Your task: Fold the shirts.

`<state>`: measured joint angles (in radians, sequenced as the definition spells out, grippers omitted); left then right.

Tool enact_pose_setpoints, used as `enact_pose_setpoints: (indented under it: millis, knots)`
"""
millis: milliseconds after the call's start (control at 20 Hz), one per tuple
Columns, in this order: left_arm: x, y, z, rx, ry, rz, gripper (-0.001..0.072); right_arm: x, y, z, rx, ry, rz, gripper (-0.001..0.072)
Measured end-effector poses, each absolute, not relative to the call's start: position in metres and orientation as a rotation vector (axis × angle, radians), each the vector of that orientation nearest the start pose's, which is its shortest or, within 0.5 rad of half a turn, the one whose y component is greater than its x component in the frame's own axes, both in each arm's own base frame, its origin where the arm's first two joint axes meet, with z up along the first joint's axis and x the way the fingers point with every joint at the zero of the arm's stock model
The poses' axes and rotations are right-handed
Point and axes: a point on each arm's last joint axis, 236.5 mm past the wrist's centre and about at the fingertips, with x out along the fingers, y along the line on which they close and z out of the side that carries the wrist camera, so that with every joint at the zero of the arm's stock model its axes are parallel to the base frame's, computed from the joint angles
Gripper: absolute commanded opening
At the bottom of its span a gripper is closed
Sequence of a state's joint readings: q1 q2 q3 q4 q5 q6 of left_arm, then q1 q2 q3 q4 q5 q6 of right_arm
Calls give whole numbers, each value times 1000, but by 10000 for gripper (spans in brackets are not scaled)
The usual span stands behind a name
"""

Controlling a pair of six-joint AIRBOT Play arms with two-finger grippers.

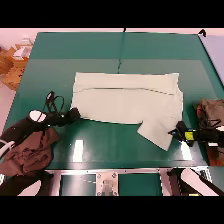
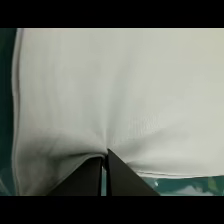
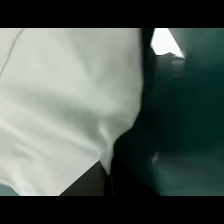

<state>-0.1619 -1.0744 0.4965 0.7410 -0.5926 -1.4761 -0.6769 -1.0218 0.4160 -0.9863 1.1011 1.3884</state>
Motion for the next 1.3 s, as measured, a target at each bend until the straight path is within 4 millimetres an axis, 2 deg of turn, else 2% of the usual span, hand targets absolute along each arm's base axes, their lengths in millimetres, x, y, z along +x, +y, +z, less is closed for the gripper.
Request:
enact_pose_setpoints:
  millis: [200, 300, 450, 650, 800, 950, 1100, 1150, 1200, 1250, 1300]
  knots:
    - [277, -139, -67, -551, 1265, -222, 18, 207, -34, -77, 945, 1351, -254, 18]
    - [273, -134, -59, -492, 1294, -233, 18, 207, -39, -60, 915, 1331, -265, 18]
    - [285, -133, -33, -440, 1273, -255, 18, 224, -49, -27, 883, 1250, -263, 19]
    - [323, -136, 2, -406, 1211, -276, 19, 267, -57, 21, 875, 1103, -205, 19]
    - [364, -141, 18, -389, 1180, -289, 19, 311, -59, 41, 860, 1043, -143, 19]
    - [415, -148, 21, -377, 1162, -297, 19, 368, -58, 45, 837, 1018, -88, 19]
    - [462, -155, 2, -378, 1162, -295, 21, 427, -56, 26, 824, 1029, -55, 19]
    - [477, -157, -9, -380, 1162, -291, 94, 443, -55, 15, 821, 1040, -50, 20]
    - [490, -158, -20, -381, 1160, -287, 506, 460, -55, 3, 824, 1048, -47, 21]
    - [503, -161, -31, -393, 1155, -282, 720, 475, -55, -11, 826, 1059, -46, 38]
    - [514, -163, -39, -405, 1147, -278, 713, 489, -57, -25, 829, 1062, -50, 87]
